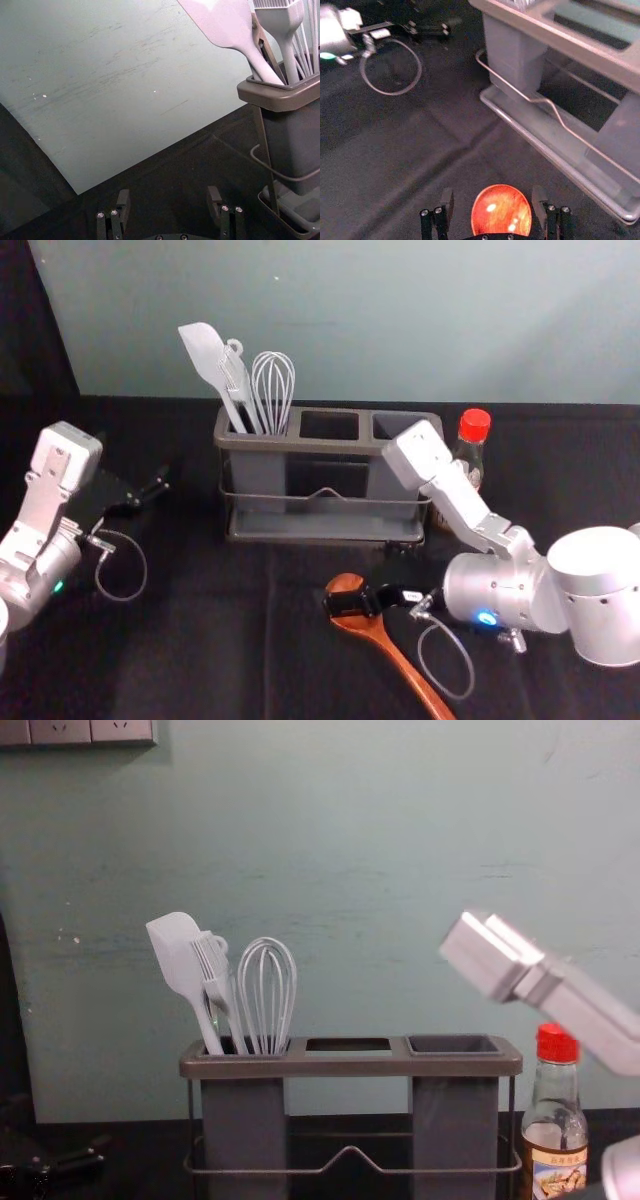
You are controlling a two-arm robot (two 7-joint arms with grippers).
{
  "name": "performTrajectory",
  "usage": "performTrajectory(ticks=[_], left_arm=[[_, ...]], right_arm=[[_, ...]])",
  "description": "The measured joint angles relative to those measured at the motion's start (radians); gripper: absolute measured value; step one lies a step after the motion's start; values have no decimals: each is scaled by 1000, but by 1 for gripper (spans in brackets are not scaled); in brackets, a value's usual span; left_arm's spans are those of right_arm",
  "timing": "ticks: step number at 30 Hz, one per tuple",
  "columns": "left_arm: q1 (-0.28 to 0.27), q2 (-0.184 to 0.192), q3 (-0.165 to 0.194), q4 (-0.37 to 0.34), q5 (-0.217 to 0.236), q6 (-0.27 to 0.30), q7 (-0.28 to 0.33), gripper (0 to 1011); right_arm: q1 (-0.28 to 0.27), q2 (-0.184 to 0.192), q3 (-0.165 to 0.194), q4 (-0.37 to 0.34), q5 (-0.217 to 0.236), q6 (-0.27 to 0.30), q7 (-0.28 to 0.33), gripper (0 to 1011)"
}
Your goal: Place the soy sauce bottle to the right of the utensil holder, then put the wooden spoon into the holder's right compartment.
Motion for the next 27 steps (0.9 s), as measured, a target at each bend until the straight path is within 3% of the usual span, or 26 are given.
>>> performTrajectory(ticks=[10,27], left_arm=[[0,0,0,0,0,0,0,1005],[0,0,0,0,0,0,0,1005]], right_arm=[[7,-53,0,50,-30,69,-35,1002],[0,-80,3,74,-79,84,-36,1003]])
